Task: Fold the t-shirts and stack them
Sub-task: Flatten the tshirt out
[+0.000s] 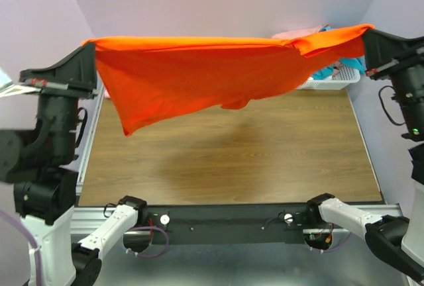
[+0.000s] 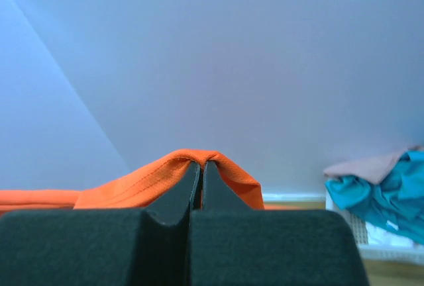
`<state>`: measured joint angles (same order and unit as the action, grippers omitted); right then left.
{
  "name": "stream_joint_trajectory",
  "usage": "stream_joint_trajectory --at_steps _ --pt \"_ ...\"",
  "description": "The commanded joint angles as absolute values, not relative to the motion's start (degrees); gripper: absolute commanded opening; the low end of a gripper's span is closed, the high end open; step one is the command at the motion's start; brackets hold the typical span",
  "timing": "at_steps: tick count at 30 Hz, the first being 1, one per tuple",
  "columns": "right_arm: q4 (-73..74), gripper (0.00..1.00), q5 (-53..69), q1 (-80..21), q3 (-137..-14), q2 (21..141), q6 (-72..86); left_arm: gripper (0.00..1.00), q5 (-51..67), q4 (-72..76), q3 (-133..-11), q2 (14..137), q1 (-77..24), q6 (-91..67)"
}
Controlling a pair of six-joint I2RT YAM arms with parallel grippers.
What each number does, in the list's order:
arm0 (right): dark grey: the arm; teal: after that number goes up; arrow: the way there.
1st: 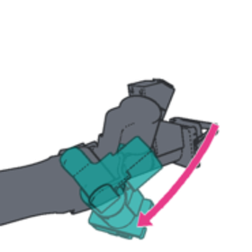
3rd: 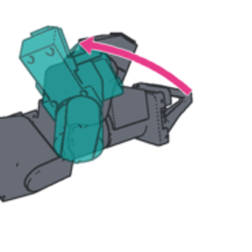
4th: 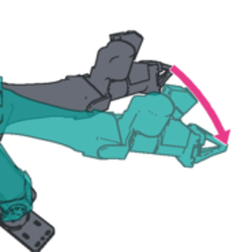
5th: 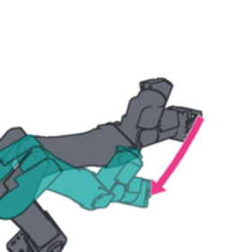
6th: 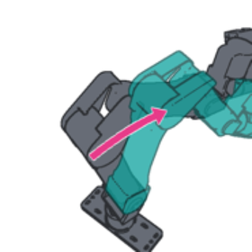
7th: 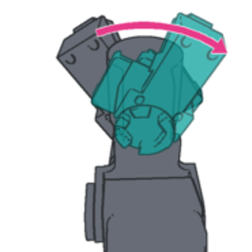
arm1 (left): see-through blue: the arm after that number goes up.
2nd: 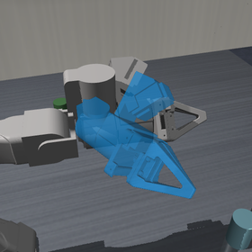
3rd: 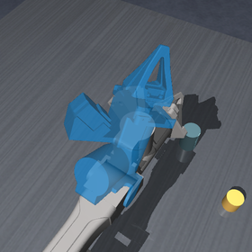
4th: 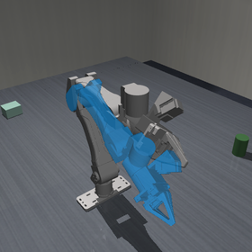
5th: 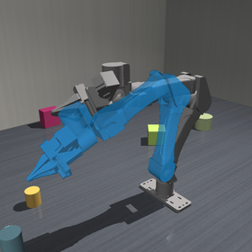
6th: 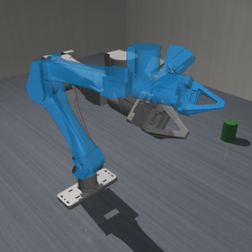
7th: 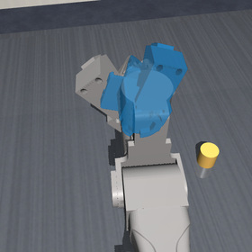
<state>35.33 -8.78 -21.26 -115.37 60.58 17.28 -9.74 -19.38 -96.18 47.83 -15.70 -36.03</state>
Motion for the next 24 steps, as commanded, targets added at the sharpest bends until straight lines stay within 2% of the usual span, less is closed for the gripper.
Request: stream_joint_trajectory --at_steps 1,7,11,16,17,20,24 --pt "39.2 0.0 -4.22 -21.01 -120.49 61.61 14.42 0.0 -4.31 -20.3 -97.73 45.98 -15.29 -34.54" --pt "39.11 0.0 -10.54 -21.01 -124.36 65.99 12.05 0.0 -5.53 -20.04 -95.99 45.17 -15.29 -34.63" --pt "38.76 0.0 -18.42 -21.01 -122.27 70.56 11.42 0.0 -8.86 -19.43 -91.95 47.46 -15.29 -34.8" --pt "33.14 0.0 -29.77 -21.01 -108.59 74.7 10.46 0.0 -14.67 -17.67 -80.1 52.28 -15.29 -36.03" --pt "32.18 0.0 -29.79 -21.01 -108.55 75.23 10.37 0.0 -15.46 -17.32 -78.24 53.43 -15.29 -36.3" --pt "27.44 0.0 -30.5 -20.92 -98.21 78.3 10.28 0.0 -18.19 -15.3 -72.54 60.1 -15.03 -37.35" --pt "21.38 0.0 -26.65 -19.17 -89.07 84.1 11.86 0.0 -16.97 -12.23 -68.38 72.04 -13.46 -37.35"
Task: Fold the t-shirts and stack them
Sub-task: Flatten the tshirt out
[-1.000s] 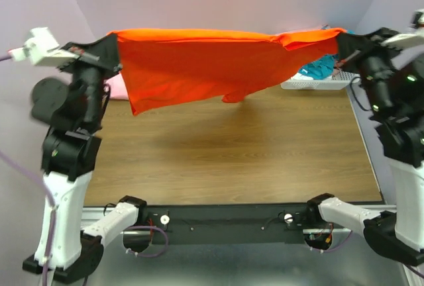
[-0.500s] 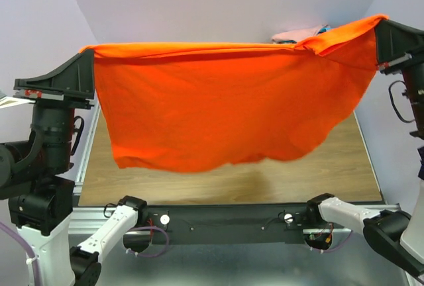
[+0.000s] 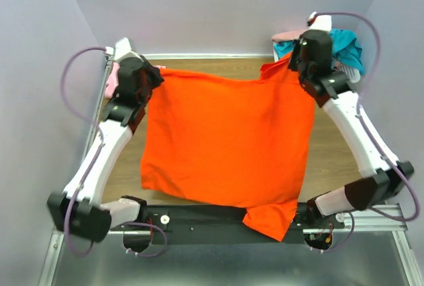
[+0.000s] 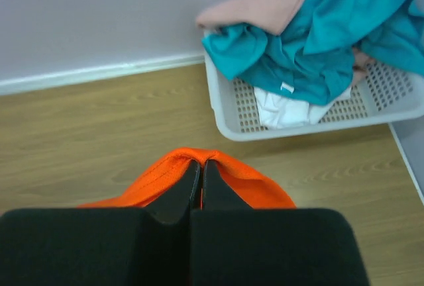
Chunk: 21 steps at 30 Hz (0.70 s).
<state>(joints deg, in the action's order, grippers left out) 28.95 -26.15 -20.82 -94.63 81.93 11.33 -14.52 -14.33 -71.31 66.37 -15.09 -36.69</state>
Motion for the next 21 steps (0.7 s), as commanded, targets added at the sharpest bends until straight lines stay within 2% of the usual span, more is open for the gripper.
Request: stream_joint_trajectory --at_steps 1,6,10,14,21 --pt "20.14 0.01 -25.33 -17.94 -87.9 87.68 12.56 0.0 -16.61 -11.61 -68.2 77.9 -12.93 -37.01" --pt "16.09 0.0 -16.18 -14.86 -87.62 102.28 13.8 0.0 -12.14 -10.72 -75.31 100.49 -9.06 -35.16" --pt "16.0 0.0 -14.5 -14.24 -92.37 112.57 12.92 0.0 -8.18 -10.02 -82.43 111.76 -7.83 -33.58" --pt "15.73 0.01 -13.97 -14.24 -92.9 114.96 12.48 0.0 -8.0 -9.49 -86.91 115.92 -7.65 -33.05" --pt "15.29 0.0 -13.53 -14.15 -87.82 111.8 13.27 0.0 -8.79 -9.32 -86.66 115.49 -7.03 -33.05"
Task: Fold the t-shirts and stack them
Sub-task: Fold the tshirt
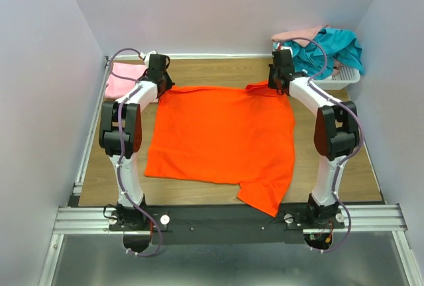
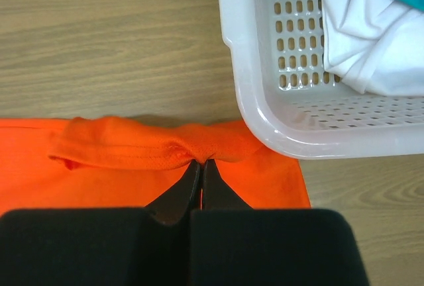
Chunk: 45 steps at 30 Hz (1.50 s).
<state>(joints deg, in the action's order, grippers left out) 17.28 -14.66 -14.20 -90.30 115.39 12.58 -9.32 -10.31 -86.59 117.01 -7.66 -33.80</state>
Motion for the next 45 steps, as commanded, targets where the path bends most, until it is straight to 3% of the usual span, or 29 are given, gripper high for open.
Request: stream_joint_trajectory --at_steps 1,23,40,45 --pt "15.29 0.0 -13.36 -14.24 -86.85 110.84 13.88 0.0 -8.79 -9.23 -86.14 114.97 -6.94 -33.22" --pt "16.26 0.0 -4.66 -14.24 -51.16 77.54 24.33 0.0 -9.05 -4.75 -64.87 98.44 -6.24 -33.57" --pt "16.17 0.01 1.82 -15.03 -35.17 68.29 35.15 0.0 -10.1 -4.66 -60.38 97.12 -6.24 -35.33" --pt "16.26 0.14 5.27 -15.12 -32.87 67.32 35.07 0.0 -11.86 -5.89 -60.38 96.51 -6.24 -35.69"
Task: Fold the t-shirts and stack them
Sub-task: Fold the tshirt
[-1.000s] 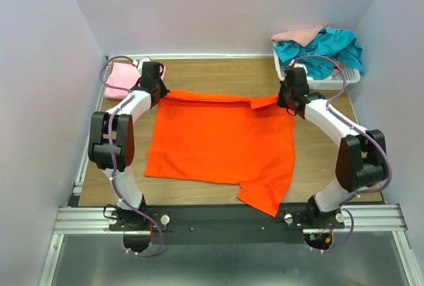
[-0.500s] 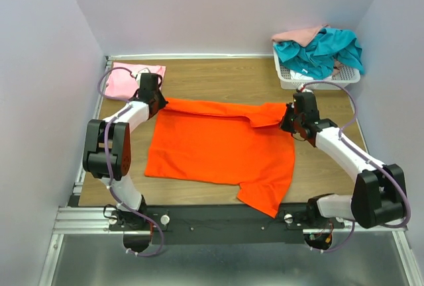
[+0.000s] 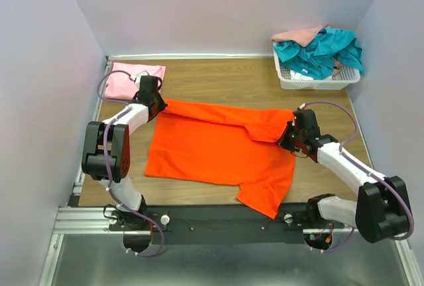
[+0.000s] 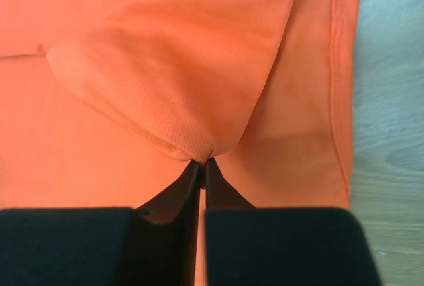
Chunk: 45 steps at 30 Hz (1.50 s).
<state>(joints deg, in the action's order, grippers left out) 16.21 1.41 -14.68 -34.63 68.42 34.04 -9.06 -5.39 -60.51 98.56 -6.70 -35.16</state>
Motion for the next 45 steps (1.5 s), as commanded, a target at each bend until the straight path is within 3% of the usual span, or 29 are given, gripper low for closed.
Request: stream_joint_trajectory --at_steps 1,2,3,5,6,7,9,10,11,12,13,18,32,45 --pt "16.26 0.22 6.4 -15.03 -32.35 67.32 34.72 0.0 -12.3 -6.32 -60.47 96.24 -6.24 -35.68" --pt "16.26 0.22 6.94 -14.94 -32.17 67.24 34.37 0.0 -12.57 -6.68 -60.47 96.33 -6.24 -35.6" --pt "16.26 0.3 8.42 -15.03 -32.17 66.98 33.76 0.11 -12.83 -7.55 -60.73 96.24 -6.24 -35.51" --pt "16.35 0.39 9.49 -15.03 -32.69 66.36 32.88 0.21 -12.92 -8.52 -60.91 95.37 -6.24 -35.42" --pt "16.43 0.41 10.01 -15.03 -33.04 65.84 32.7 0.45 -12.92 -8.79 -60.56 94.93 -6.24 -35.33" --pt "16.44 0.43 10.8 -15.03 -33.39 64.7 32.26 0.58 -12.92 -8.96 -60.38 94.4 -6.24 -35.25" --pt "16.52 0.59 10.81 -15.03 -35.06 63.81 32.08 0.98 -12.83 -9.75 -60.21 92.56 -6.24 -34.72" --pt "16.7 0.67 10.38 -15.03 -35.76 63.2 31.73 0.98 -13.01 -10.02 -60.21 91.5 -6.24 -34.63" --pt "16.79 0.86 9.68 -15.03 -36.64 63.02 31.29 0.98 -13.01 -10.37 -60.38 90.97 -6.24 -34.45" --pt "16.96 0.97 9.06 -15.03 -38.04 63.1 31.2 0.98 -12.75 -10.72 -60.38 90.36 -6.24 -34.37" --pt "16.96 1.0 7.23 -14.94 -38.93 63.37 31.46 0.99 -12.57 -10.55 -60.38 89.31 -6.24 -34.19" --pt "16.96 1.0 2.29 -14.94 -44.99 69.95 31.82 0.99 -7.57 -7.92 -62.22 89.38 -6.42 -33.05" --pt "16.88 1.0 -4.56 -13.36 -63.01 101.31 29.71 0.98 2.02 -4.75 -66.53 105.54 -7.47 -30.32" --pt "16.87 1.0 -8.44 -9.23 -69.69 113.81 30.15 0.98 4.39 -4.83 -71.54 112.41 -7.47 -31.55"
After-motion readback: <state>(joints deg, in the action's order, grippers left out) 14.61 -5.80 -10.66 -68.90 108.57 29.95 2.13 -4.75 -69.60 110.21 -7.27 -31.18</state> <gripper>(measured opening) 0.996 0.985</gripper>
